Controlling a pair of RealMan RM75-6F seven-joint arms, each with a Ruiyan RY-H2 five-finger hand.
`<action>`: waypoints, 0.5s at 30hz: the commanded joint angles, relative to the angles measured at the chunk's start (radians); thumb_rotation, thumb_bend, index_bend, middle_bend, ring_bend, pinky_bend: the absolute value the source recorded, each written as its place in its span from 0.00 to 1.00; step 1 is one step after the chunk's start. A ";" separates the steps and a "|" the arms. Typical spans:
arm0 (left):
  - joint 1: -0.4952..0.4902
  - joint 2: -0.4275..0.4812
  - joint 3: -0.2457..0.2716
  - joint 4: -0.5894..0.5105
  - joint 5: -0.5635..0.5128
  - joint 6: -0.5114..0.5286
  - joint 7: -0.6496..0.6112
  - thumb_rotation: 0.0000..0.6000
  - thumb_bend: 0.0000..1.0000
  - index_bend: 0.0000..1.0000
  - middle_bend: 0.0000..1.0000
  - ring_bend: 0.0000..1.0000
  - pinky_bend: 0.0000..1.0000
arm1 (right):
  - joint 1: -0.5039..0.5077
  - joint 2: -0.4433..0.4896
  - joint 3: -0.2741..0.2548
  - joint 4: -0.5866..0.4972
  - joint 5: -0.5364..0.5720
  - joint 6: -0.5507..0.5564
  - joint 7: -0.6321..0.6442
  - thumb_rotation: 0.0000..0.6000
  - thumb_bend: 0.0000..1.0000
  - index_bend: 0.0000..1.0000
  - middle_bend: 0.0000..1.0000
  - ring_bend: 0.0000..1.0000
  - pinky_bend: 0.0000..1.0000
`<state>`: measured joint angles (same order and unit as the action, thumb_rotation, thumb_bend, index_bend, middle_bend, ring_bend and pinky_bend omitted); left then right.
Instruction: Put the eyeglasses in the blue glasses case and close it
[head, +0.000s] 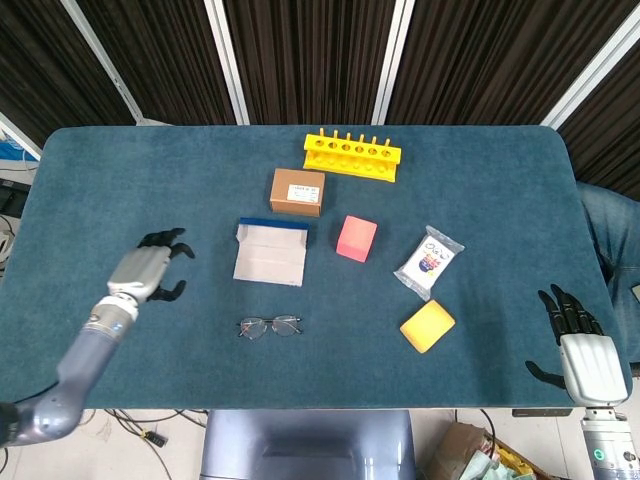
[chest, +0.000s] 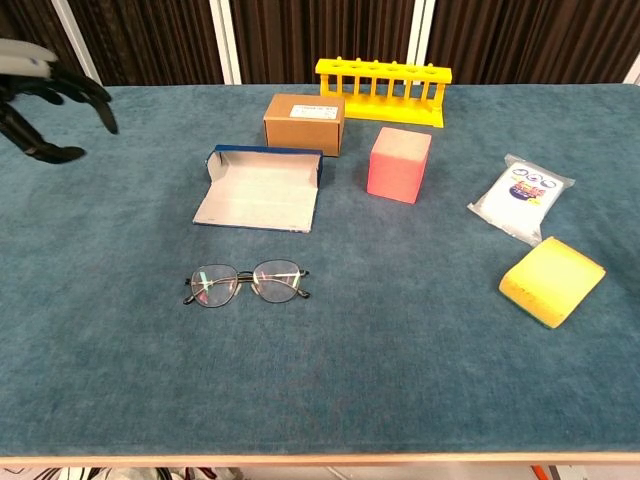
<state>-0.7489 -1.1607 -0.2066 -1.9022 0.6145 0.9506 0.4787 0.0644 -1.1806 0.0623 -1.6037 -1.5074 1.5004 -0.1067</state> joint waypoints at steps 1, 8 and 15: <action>-0.059 -0.078 0.023 -0.017 -0.078 0.072 0.076 1.00 0.40 0.32 0.06 0.00 0.00 | -0.001 0.000 0.000 0.000 0.000 0.002 -0.001 1.00 0.13 0.00 0.00 0.10 0.22; -0.120 -0.161 0.028 -0.040 -0.162 0.123 0.143 1.00 0.40 0.37 0.08 0.00 0.00 | 0.000 -0.002 0.002 0.000 0.003 0.001 -0.005 1.00 0.13 0.00 0.00 0.10 0.22; -0.138 -0.261 0.047 -0.031 -0.167 0.207 0.182 1.00 0.40 0.39 0.09 0.00 0.00 | 0.000 -0.001 0.005 0.000 0.007 0.001 -0.005 1.00 0.13 0.00 0.00 0.10 0.22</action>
<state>-0.8806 -1.4059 -0.1650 -1.9366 0.4545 1.1479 0.6511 0.0648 -1.1818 0.0673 -1.6041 -1.5006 1.5013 -0.1121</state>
